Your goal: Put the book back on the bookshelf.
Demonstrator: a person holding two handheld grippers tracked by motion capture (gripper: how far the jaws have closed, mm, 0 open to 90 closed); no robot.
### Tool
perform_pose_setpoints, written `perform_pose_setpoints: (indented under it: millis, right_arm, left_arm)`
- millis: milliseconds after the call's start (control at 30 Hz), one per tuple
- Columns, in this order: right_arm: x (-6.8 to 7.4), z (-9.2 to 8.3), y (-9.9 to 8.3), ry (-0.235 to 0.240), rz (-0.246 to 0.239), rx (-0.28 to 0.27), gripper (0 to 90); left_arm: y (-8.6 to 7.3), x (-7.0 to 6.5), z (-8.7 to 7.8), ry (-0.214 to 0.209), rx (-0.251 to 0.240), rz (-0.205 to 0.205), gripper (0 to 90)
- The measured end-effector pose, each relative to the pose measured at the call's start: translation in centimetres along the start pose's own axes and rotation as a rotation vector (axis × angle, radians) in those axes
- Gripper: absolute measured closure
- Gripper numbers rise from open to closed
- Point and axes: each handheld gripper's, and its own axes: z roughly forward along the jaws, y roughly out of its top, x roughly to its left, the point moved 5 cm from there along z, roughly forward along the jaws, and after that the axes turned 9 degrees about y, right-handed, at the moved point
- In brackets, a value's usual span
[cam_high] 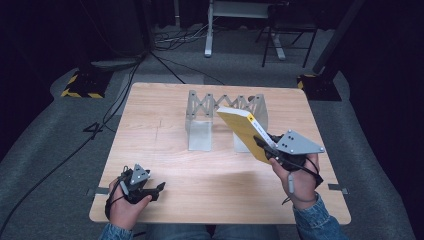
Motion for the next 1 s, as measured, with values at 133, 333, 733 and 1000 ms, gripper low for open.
perform_pose_setpoints:
  millis: [133, 333, 733, 1000]
  right_arm:
    - [-1.2, 0.3, 0.3, -0.052, 0.026, -0.020, 76.3]
    - [-2.6, 1.3, 0.4, -0.101, 0.069, -0.047, 76.3]
    - [-3.9, 3.7, 0.6, -0.186, 0.128, -0.092, 76.3]
    - [-5.2, 4.8, 0.3, -0.252, 0.188, -0.119, 76.3]
  left_arm:
    - [-0.4, 0.3, 0.6, 0.007, 0.025, -0.013, 26.8]
    - [-0.6, 0.6, 0.7, 0.020, 0.037, -0.033, 26.1]
    - [-0.6, 0.6, 0.8, 0.027, 0.038, -0.042, 26.3]
    - [-0.5, 0.6, 0.9, 0.048, 0.035, -0.045, 27.5]
